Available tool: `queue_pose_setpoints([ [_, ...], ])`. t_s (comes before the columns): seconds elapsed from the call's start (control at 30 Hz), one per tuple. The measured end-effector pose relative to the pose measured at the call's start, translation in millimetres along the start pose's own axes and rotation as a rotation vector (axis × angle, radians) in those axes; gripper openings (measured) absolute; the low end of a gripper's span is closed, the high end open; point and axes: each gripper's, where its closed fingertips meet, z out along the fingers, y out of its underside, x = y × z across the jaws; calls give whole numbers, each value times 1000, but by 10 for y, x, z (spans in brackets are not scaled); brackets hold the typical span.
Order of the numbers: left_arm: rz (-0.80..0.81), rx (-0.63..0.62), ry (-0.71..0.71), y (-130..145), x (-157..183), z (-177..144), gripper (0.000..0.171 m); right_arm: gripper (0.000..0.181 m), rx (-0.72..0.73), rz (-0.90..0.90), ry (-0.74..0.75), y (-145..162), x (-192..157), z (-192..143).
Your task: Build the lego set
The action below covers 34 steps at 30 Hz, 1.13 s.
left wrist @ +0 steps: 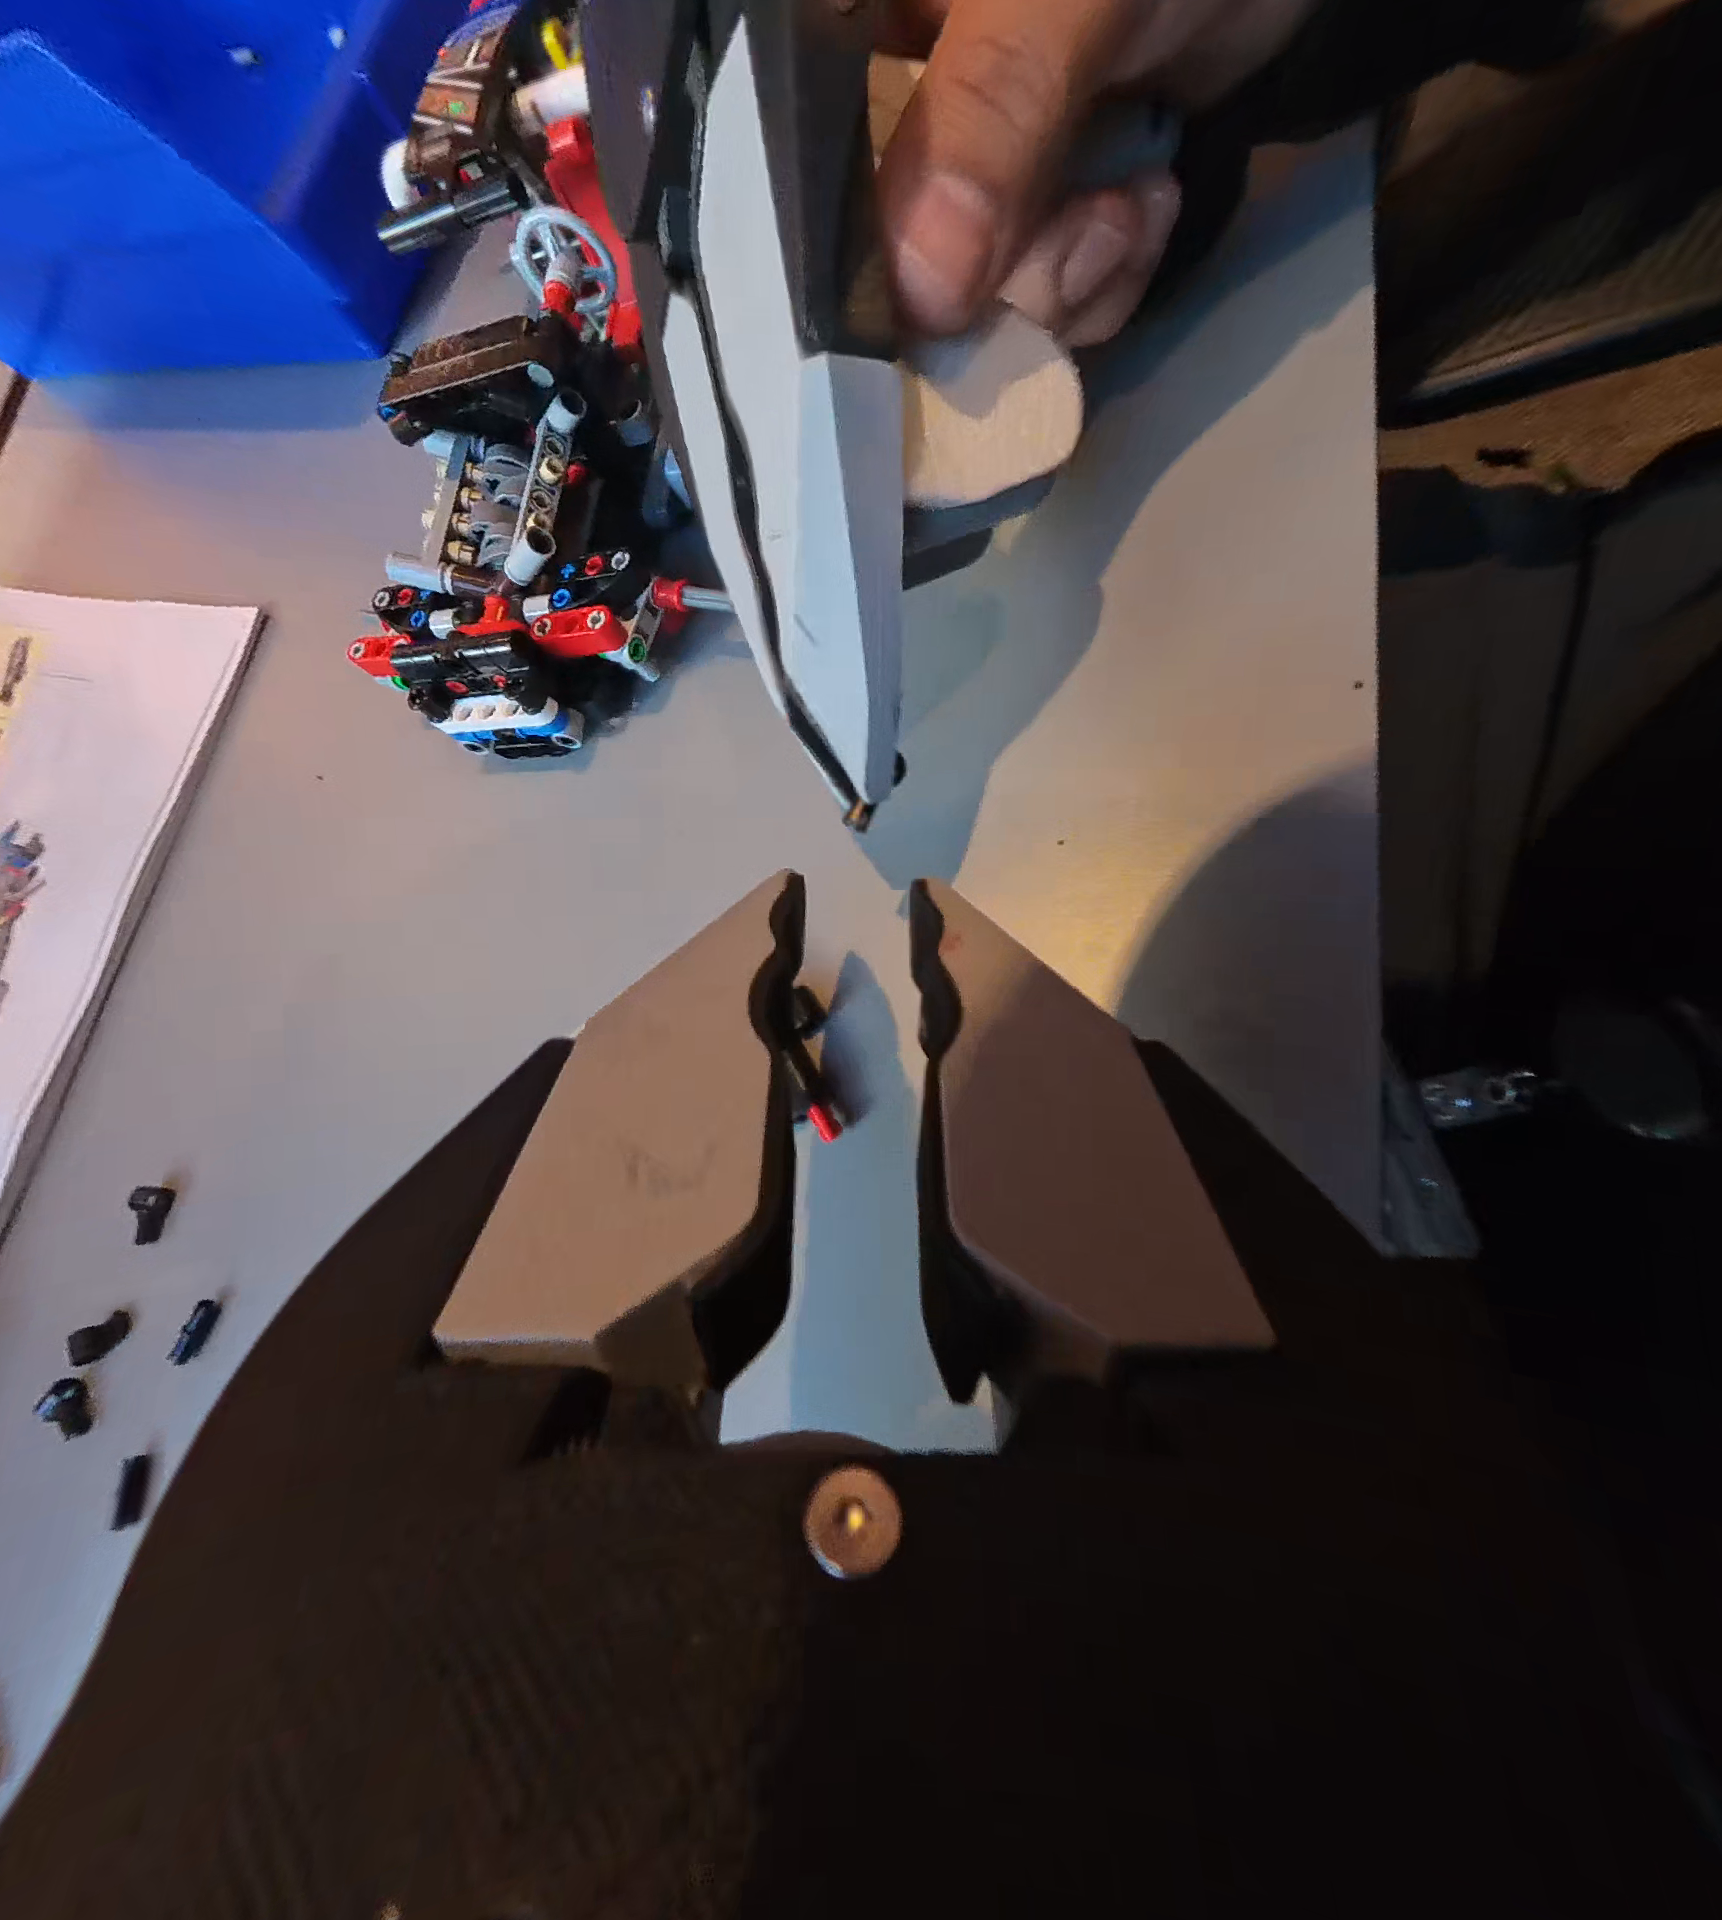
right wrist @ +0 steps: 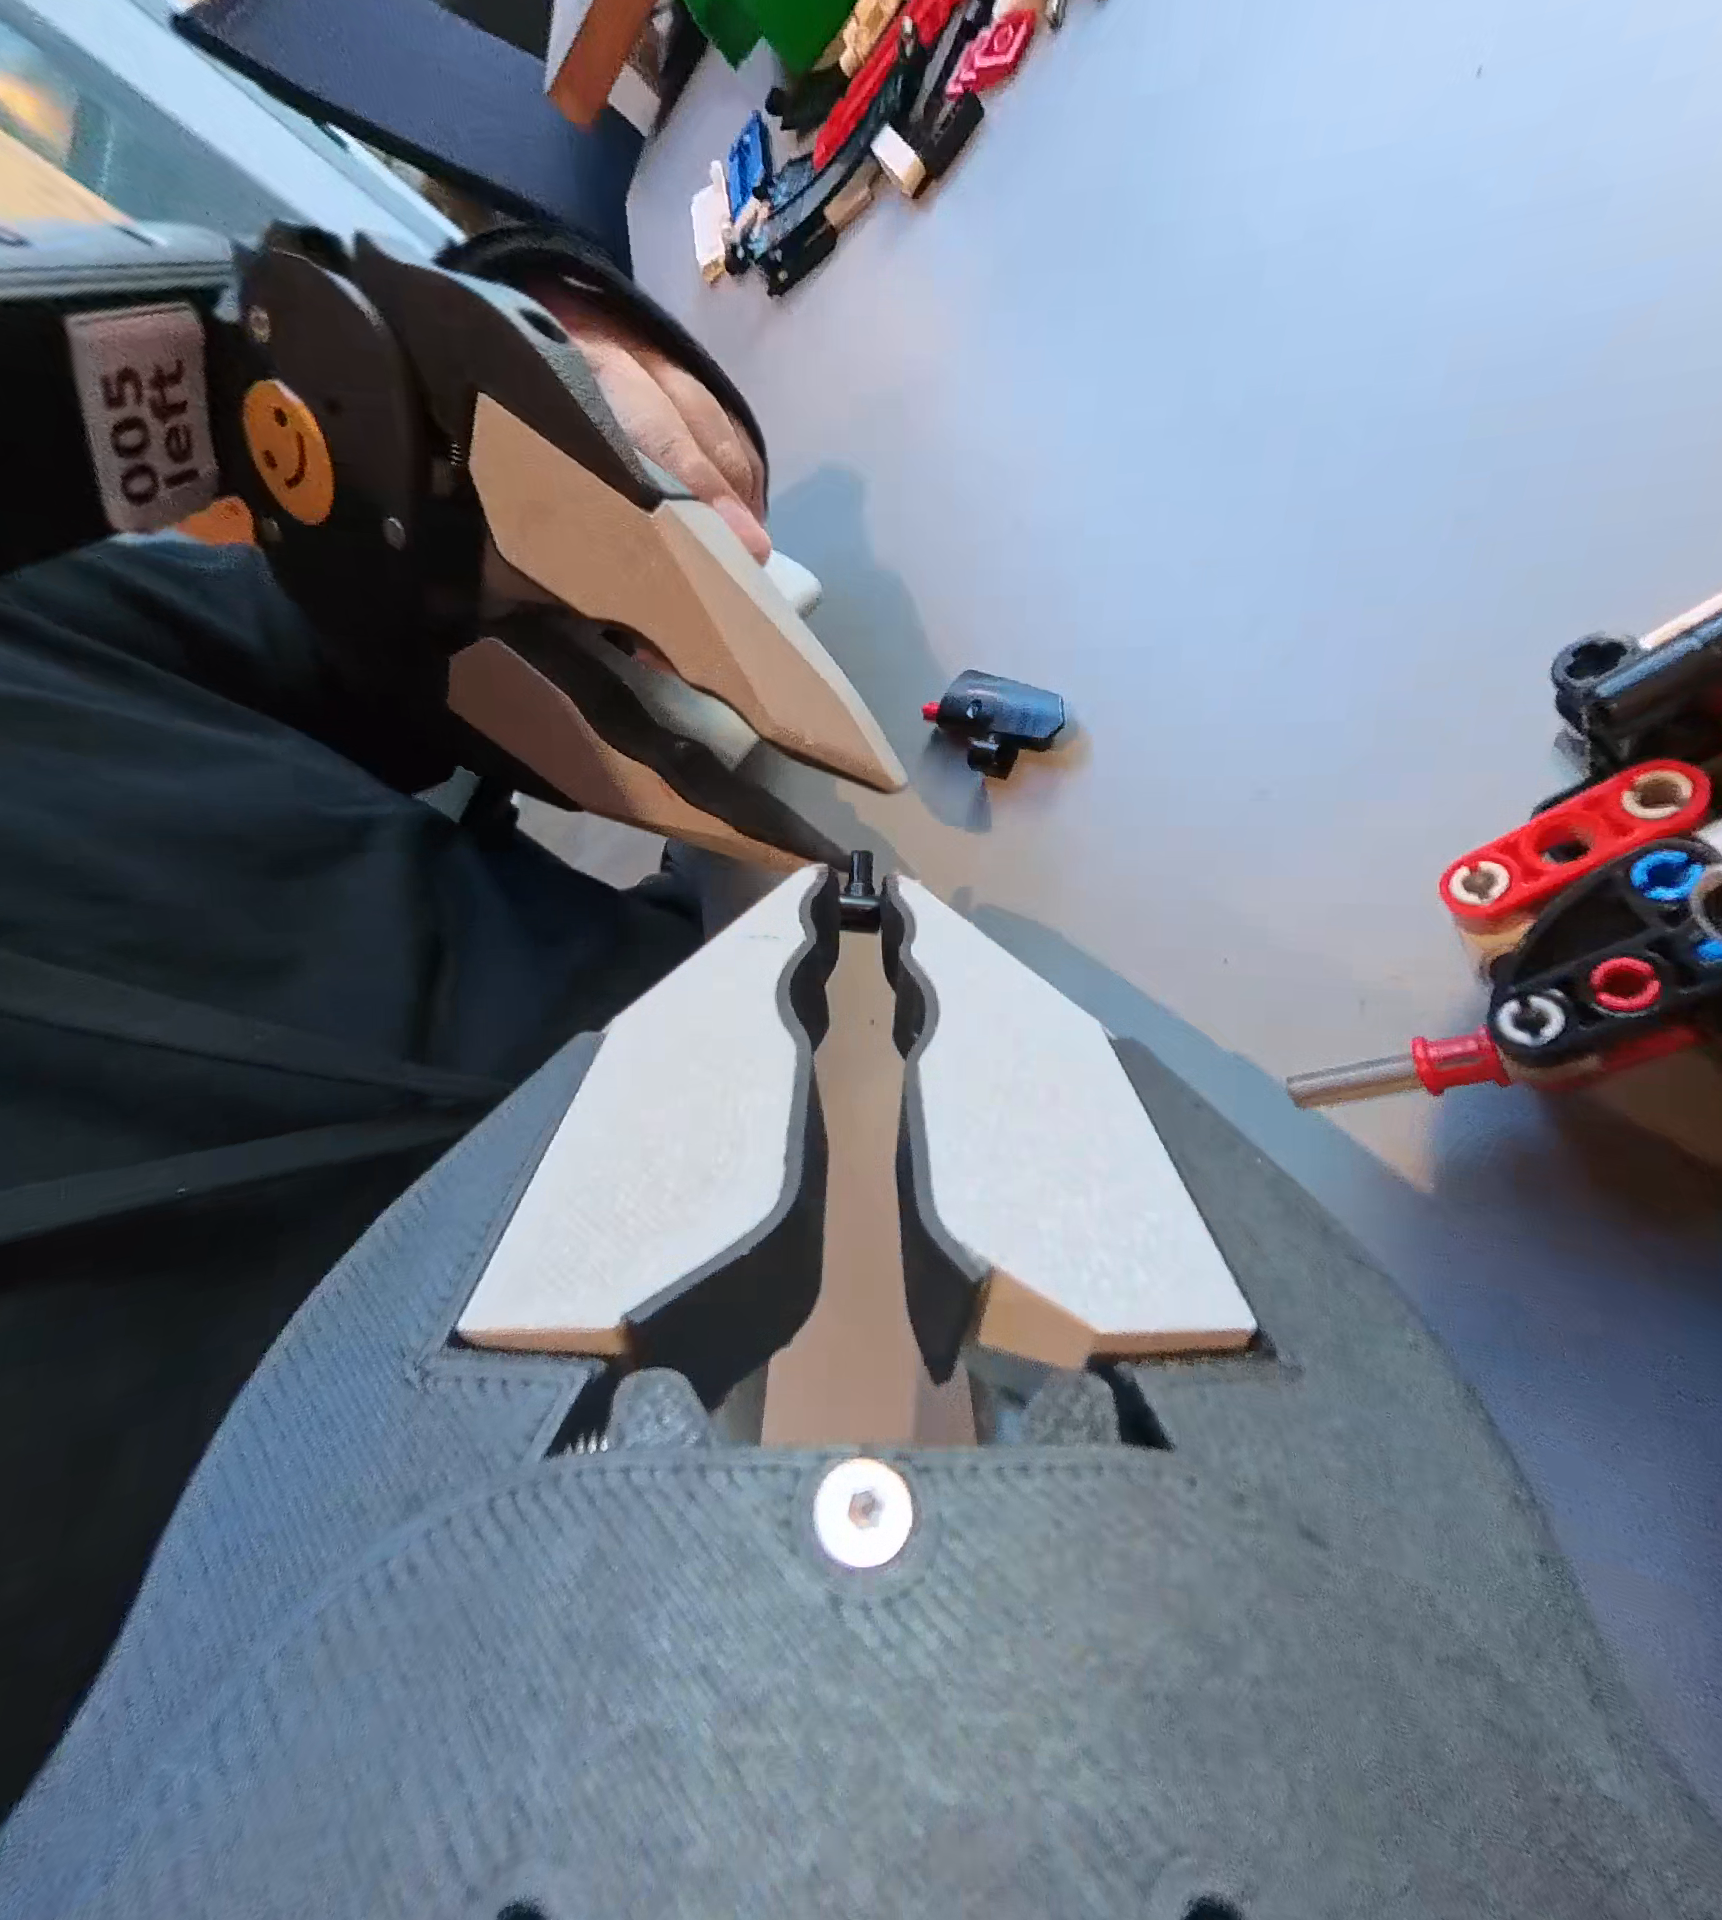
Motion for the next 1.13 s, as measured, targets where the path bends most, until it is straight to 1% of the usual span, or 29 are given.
queue_pose_setpoints([
  [0.17, 86, 2, 2, -12, 91, 69, 15, 4, -27, 17, -19, 56, 2, 70],
  [0.23, 126, 5, -15, -26, 103, 85, 11, 4, -30, 24, -29, 51, -2, 81],
  [0.3, 159, 3, -40, -28, 79, 85, 2, 4, -39, 28, -35, 57, -7, 92],
  [0.43, 180, 7, -48, -24, 73, 87, 2, 4, -31, 21, -36, 47, -3, 92],
  [0.47, 175, 10, -52, -29, 66, 86, 2, 4, -23, -7, -26, 40, -5, 86],
  [0.53, 130, -7, -31, 4, 61, 99, 1, 15, -4, -106, 23, 30, -21, 75],
  [0.6, 71, -6, -1, 25, 60, 113, 1, 20, 5, -261, 136, 25, 2, 55],
  [0.7, 26, -10, 36, 41, 80, 132, 1, 18, -48, -501, 345, 44, 111, 27],
  [0.8, 15, -26, 51, 59, 90, 152, 1, 16, -109, -685, 437, 76, 93, 66],
  [0.87, 8, -31, 62, 65, 105, 165, 2, 9, -130, -763, 496, 66, 108, 79],
  [0.97, -1, -43, 62, 80, 110, 180, 1, 4, -171, -823, 529, 99, 137, 107],
  [1.13, -14, -42, 65, 90, 119, 178, 1, 7, -170, -854, 534, 111, 145, 116],
])
